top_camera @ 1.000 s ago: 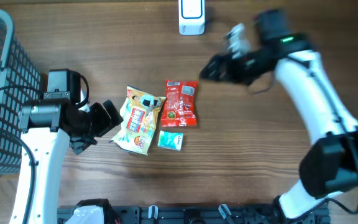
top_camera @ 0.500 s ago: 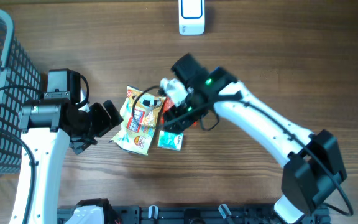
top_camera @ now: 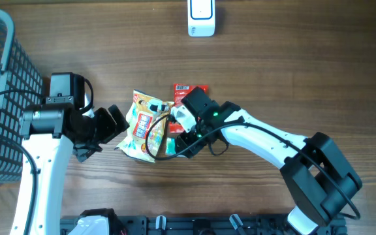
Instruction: Scan the item barcode
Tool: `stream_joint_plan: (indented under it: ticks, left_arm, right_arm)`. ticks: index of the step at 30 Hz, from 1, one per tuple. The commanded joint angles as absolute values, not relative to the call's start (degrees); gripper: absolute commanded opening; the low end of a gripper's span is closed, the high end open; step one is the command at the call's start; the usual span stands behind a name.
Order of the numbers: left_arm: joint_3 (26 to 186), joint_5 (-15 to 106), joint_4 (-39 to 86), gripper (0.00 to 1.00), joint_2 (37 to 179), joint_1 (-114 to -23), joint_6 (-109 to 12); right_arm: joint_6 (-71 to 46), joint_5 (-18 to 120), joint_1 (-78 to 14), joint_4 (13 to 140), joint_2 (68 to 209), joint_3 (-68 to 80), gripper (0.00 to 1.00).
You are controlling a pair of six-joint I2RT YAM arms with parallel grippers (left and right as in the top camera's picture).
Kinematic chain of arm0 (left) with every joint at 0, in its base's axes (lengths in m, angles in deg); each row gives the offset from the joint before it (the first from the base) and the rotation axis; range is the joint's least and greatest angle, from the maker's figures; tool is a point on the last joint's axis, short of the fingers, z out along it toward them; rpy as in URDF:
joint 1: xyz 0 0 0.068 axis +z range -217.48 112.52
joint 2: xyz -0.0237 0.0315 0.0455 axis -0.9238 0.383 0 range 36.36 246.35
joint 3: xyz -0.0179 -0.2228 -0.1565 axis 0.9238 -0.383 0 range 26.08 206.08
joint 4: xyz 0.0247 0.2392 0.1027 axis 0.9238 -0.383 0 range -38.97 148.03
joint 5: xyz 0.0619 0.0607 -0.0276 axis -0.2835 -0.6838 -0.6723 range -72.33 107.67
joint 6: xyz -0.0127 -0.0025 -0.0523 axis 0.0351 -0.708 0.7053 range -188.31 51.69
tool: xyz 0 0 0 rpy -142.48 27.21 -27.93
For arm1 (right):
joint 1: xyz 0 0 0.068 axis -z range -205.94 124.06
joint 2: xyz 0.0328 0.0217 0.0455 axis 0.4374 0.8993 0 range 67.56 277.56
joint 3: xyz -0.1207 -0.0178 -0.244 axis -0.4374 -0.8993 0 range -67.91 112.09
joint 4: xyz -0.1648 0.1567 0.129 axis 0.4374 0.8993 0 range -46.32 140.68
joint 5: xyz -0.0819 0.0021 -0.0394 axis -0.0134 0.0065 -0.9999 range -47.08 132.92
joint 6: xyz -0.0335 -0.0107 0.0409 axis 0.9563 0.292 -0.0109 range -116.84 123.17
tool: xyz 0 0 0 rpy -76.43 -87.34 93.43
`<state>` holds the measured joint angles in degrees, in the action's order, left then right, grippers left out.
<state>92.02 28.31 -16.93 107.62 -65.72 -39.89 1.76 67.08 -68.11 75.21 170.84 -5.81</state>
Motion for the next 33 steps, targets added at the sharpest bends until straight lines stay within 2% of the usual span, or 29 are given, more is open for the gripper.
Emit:
stream_joint_plan:
  ticks: [1, 8, 9, 11, 14, 20, 25, 28, 33]
  left_arm:
    - [91.9, 29.0, -16.9, 1.00, 107.6, -65.9, -39.3]
    - [91.9, 29.0, -16.9, 1.00, 107.6, -65.9, -39.3]
    - [91.9, 29.0, -16.9, 1.00, 107.6, -65.9, -39.3]
    - [91.9, 29.0, -16.9, 1.00, 107.6, -65.9, -39.3]
    - [91.9, 29.0, -17.0, 1.00, 107.6, -65.9, -39.3]
    - [91.9, 29.0, -16.9, 1.00, 107.6, -65.9, -39.3]
    - [91.9, 29.0, -16.9, 1.00, 107.6, -65.9, -39.3]
    - [91.9, 29.0, -16.9, 1.00, 107.6, -65.9, -39.3]
    - [91.9, 29.0, -16.9, 1.00, 107.6, -65.9, -39.3]
  right_arm:
    - [1.7, 65.0, -68.0, 73.9, 171.3, -6.4, 0.54]
    - [1.5, 62.4, -68.0, 74.9, 171.3, -6.5, 0.49]
    - [1.2, 61.5, -68.0, 75.4, 171.3, -6.5, 0.46]
    - [-2.5, 52.8, -68.0, 79.1, 171.3, -6.5, 0.34]
    - [-4.7, 51.2, -68.0, 81.8, 171.3, -6.4, 0.25]
    - [-7.1, 54.6, -68.0, 90.8, 171.1, 2.2, 0.24]
    - [-9.9, 70.8, -68.0, 82.6, 171.3, 4.7, 0.22]
    - [-19.7, 66.5, -69.0, 80.8, 172.6, 4.7, 0.22]
    - [-26.8, 62.2, -71.4, 80.3, 178.0, 4.7, 0.22]
